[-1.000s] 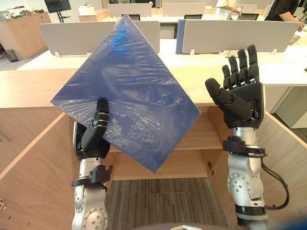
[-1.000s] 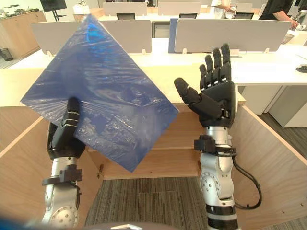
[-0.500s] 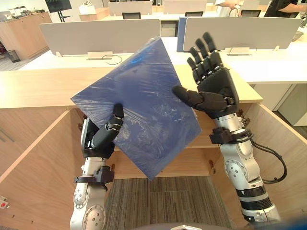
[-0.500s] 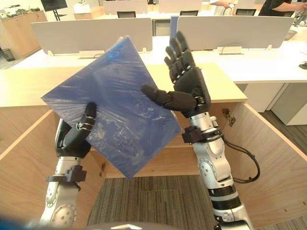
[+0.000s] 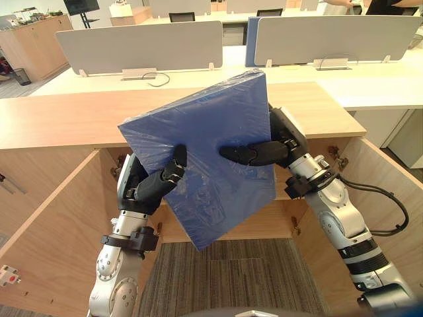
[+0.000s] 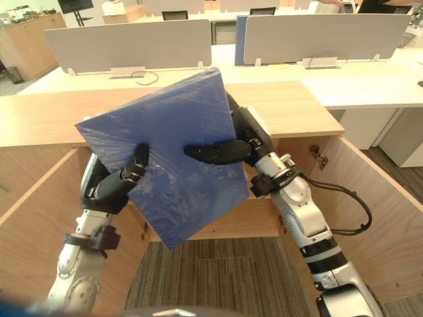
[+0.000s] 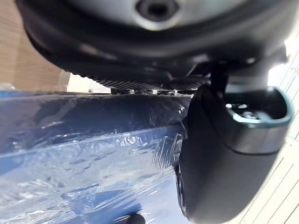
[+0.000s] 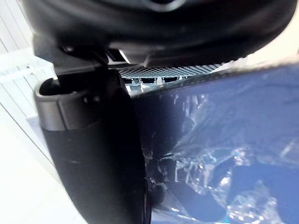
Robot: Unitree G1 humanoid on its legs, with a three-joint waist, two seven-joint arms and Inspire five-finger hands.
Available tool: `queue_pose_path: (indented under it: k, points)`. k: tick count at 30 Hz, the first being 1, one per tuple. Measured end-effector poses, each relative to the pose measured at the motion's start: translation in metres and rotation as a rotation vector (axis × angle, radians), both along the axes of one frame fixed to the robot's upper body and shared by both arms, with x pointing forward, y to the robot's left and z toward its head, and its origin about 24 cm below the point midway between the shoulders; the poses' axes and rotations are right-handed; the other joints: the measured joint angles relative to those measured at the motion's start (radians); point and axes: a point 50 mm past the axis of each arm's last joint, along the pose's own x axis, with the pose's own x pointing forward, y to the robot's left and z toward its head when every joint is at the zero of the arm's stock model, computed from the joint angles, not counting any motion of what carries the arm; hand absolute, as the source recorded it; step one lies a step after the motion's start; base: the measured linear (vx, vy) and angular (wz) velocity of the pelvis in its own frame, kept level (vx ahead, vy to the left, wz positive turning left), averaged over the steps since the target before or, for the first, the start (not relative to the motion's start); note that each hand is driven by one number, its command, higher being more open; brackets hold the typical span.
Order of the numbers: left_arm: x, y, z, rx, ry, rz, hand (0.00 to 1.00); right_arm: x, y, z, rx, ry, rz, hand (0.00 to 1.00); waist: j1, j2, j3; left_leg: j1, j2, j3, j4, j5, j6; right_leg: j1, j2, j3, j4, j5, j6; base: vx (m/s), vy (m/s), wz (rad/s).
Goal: Walk over to the cabinet, pick up the folder, carry it to the office cabinet, place the folder inside the office cabinet, then close the office cabinet door
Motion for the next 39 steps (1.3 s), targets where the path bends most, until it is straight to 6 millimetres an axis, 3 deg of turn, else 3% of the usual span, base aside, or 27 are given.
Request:
queue_pose_path:
  k: [4, 5, 11, 14, 19, 20, 21, 23, 25, 26, 29, 32, 35, 37, 39]
  points:
    - [0.000, 0.006, 0.001, 0.080, 0.006, -0.001, 0.00, 0.005, -0.004, -0.015, -0.137, 0.131, 0.106, 0.00, 0.004, 0.001, 0.001, -0.013, -0.001, -0.001, -0.014, 0.015, 0.002, -0.018, 0.001, 0.000, -0.002, 0.006, -0.004, -0.05, 0.006, 0.00]
    - [0.000, 0.007, 0.001, 0.110, 0.011, -0.002, 1.00, 0.005, -0.006, -0.020, -0.163, 0.178, 0.134, 0.00, 0.005, 0.001, 0.001, -0.013, -0.001, -0.001, -0.017, 0.019, 0.002, -0.019, 0.001, 0.000, -0.002, 0.007, -0.004, -0.03, 0.007, 0.01]
    - [0.001, 0.019, -0.004, 0.210, 0.059, -0.013, 1.00, -0.007, -0.019, -0.039, -0.262, 0.346, 0.260, 0.00, 0.010, -0.001, 0.002, -0.004, -0.002, -0.001, -0.027, 0.023, 0.002, -0.015, 0.001, 0.000, 0.000, 0.007, -0.005, -0.01, 0.001, 0.00]
    - [0.002, 0.023, -0.018, 0.218, 0.121, -0.036, 1.00, -0.013, -0.022, -0.051, -0.328, 0.405, 0.270, 0.00, 0.009, -0.001, 0.002, -0.003, -0.002, 0.000, -0.027, 0.024, 0.002, -0.016, 0.001, 0.001, 0.001, 0.007, -0.005, -0.02, 0.002, -0.01]
    - [-0.008, 0.024, -0.082, 0.147, 0.409, -0.172, 1.00, -0.014, -0.021, -0.039, -0.551, 0.246, 0.208, 0.00, 0.009, -0.002, 0.002, -0.005, 0.001, 0.004, -0.045, 0.032, -0.001, -0.032, 0.005, 0.011, 0.003, 0.007, -0.005, -0.04, -0.001, -0.05]
    - [-0.016, 0.023, -0.104, 0.138, 0.519, -0.206, 1.00, -0.017, -0.015, -0.036, -0.637, 0.174, 0.214, 0.00, 0.007, -0.003, 0.002, -0.006, 0.002, 0.007, -0.048, 0.033, -0.001, -0.037, 0.007, 0.015, 0.003, 0.007, -0.005, -0.01, -0.004, -0.10]
    - [-0.018, 0.024, -0.109, 0.138, 0.542, -0.214, 1.00, -0.017, -0.014, -0.036, -0.653, 0.162, 0.216, 0.00, 0.006, -0.003, 0.002, -0.006, 0.002, 0.007, -0.049, 0.033, -0.001, -0.037, 0.007, 0.016, 0.002, 0.007, -0.005, 0.00, -0.004, -0.06]
    - [-0.039, 0.022, -0.149, 0.153, 0.742, -0.289, 1.00, -0.026, -0.006, -0.047, -0.721, 0.134, 0.241, 0.00, 0.004, -0.009, 0.003, -0.007, 0.004, 0.008, -0.052, 0.033, -0.001, -0.042, 0.009, 0.019, -0.001, 0.007, -0.005, 0.00, 0.000, 0.00]
    - [-0.051, 0.022, -0.165, 0.180, 0.824, -0.322, 1.00, -0.031, -0.003, -0.056, -0.732, 0.144, 0.259, 0.00, 0.005, -0.013, 0.005, -0.007, 0.004, 0.009, -0.055, 0.034, -0.001, -0.046, 0.010, 0.020, -0.002, 0.007, -0.005, 0.00, -0.003, -0.04]
    - [-0.071, 0.023, -0.188, 0.252, 0.961, -0.380, 1.00, -0.038, 0.004, -0.069, -0.758, 0.156, 0.295, 0.00, 0.003, -0.016, 0.008, -0.008, 0.005, 0.011, -0.057, 0.034, -0.001, -0.049, 0.011, 0.023, -0.003, 0.006, -0.006, 0.01, 0.000, -0.05]
    - [-0.101, 0.025, -0.222, 0.330, 1.176, -0.408, 1.00, -0.048, 0.015, -0.081, -0.778, 0.154, 0.357, 0.00, -0.003, -0.019, 0.010, -0.008, 0.005, 0.015, -0.062, 0.034, -0.001, -0.053, 0.011, 0.027, -0.005, 0.006, -0.006, 0.01, 0.003, -0.05]
    - [-0.114, 0.030, -0.244, 0.303, 1.307, -0.290, 1.00, -0.054, 0.022, -0.095, -0.780, 0.144, 0.372, 0.00, 0.000, -0.027, 0.014, -0.009, 0.007, 0.017, -0.062, 0.034, -0.001, -0.054, 0.013, 0.030, -0.006, 0.005, -0.007, 0.00, 0.000, -0.01]
    - [-0.127, 0.035, -0.263, 0.179, 1.461, -0.009, 1.00, -0.048, 0.024, -0.123, -0.847, 0.184, 0.323, 0.00, 0.000, -0.028, 0.023, -0.048, 0.015, 0.017, 0.031, -0.009, -0.001, -0.053, 0.016, 0.041, -0.007, 0.003, -0.010, -0.06, 0.005, -0.05]
    - [-0.130, 0.036, -0.268, 0.221, 1.524, 0.079, 1.00, -0.045, 0.015, -0.148, -0.952, 0.244, 0.277, 0.00, 0.004, -0.004, 0.053, -0.129, 0.047, -0.007, 0.231, -0.104, 0.009, -0.039, 0.039, 0.041, 0.001, -0.005, -0.019, -0.06, -0.004, 0.01]
    - [-0.123, 0.031, -0.268, 0.224, 1.512, 0.160, 1.00, -0.048, -0.004, -0.177, -1.124, 0.312, 0.228, 0.00, 0.008, 0.017, 0.105, -0.207, 0.057, -0.071, 0.442, -0.134, 0.040, -0.006, 0.053, 0.027, 0.019, -0.029, -0.040, -0.10, 0.004, 0.23]
